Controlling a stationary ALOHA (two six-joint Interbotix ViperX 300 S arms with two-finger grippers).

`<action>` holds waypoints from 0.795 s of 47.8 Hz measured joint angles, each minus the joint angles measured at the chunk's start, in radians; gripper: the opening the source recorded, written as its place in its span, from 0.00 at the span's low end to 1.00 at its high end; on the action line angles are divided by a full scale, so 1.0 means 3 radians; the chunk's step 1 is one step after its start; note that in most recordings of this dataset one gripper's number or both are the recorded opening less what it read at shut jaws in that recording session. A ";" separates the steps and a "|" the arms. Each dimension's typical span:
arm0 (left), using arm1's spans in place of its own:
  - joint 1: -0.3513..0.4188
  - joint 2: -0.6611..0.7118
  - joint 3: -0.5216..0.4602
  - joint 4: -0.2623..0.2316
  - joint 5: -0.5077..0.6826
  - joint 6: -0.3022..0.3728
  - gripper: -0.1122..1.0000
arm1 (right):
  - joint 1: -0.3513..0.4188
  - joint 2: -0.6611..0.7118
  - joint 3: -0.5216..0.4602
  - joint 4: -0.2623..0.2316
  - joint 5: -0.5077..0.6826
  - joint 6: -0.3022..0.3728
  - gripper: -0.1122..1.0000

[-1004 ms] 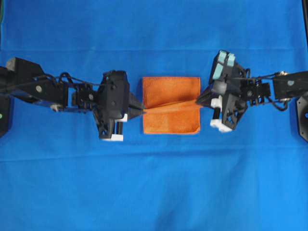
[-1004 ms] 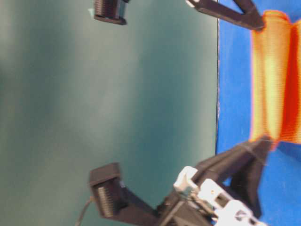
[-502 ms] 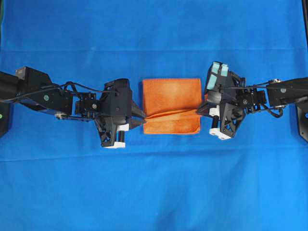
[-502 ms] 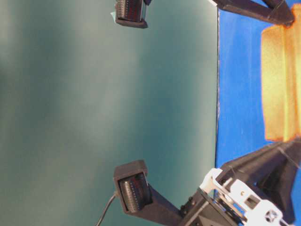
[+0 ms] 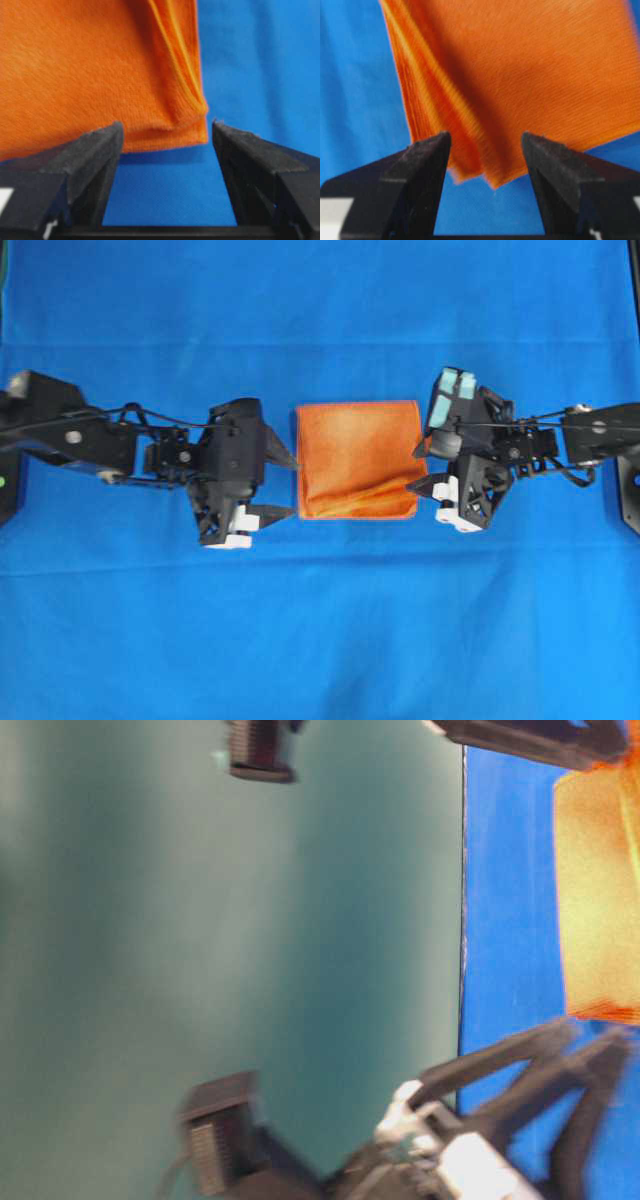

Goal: Fold the orange towel.

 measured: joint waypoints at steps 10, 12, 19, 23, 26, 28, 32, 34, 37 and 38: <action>0.0000 -0.0736 0.0143 -0.0005 0.0332 0.0000 0.69 | 0.0010 -0.0644 -0.0051 -0.0010 0.0399 -0.0015 0.66; 0.0000 -0.0905 0.0210 -0.0005 0.0348 0.0000 0.69 | 0.0010 -0.0787 -0.0051 -0.0020 0.0440 -0.0020 0.66; 0.0000 -0.1452 0.0435 0.0000 0.0368 0.0000 0.69 | 0.0010 -0.1299 0.0015 -0.0092 0.0506 -0.0031 0.66; 0.0000 -0.1749 0.0573 0.0000 0.0363 0.0000 0.69 | 0.0010 -0.1560 0.0097 -0.0153 0.0516 -0.0031 0.66; 0.0000 -0.1958 0.0685 0.0000 0.0358 0.0000 0.69 | 0.0015 -0.1764 0.0153 -0.0189 0.0532 -0.0036 0.66; 0.0000 -0.2117 0.0767 0.0000 0.0358 0.0000 0.69 | 0.0015 -0.1917 0.0194 -0.0210 0.0542 -0.0046 0.66; 0.0000 -0.2403 0.0895 -0.0005 0.0358 0.0000 0.69 | 0.0015 -0.2148 0.0281 -0.0266 0.0557 -0.0051 0.66; 0.0000 -0.2536 0.0956 -0.0005 0.0358 0.0000 0.69 | 0.0015 -0.2255 0.0337 -0.0297 0.0562 -0.0051 0.66; 0.0000 -0.2705 0.1048 0.0000 0.0363 0.0000 0.69 | 0.0015 -0.2424 0.0435 -0.0337 0.0557 -0.0051 0.66; 0.0000 -0.2756 0.1074 -0.0005 0.0363 0.0000 0.69 | 0.0015 -0.2475 0.0470 -0.0348 0.0557 -0.0046 0.66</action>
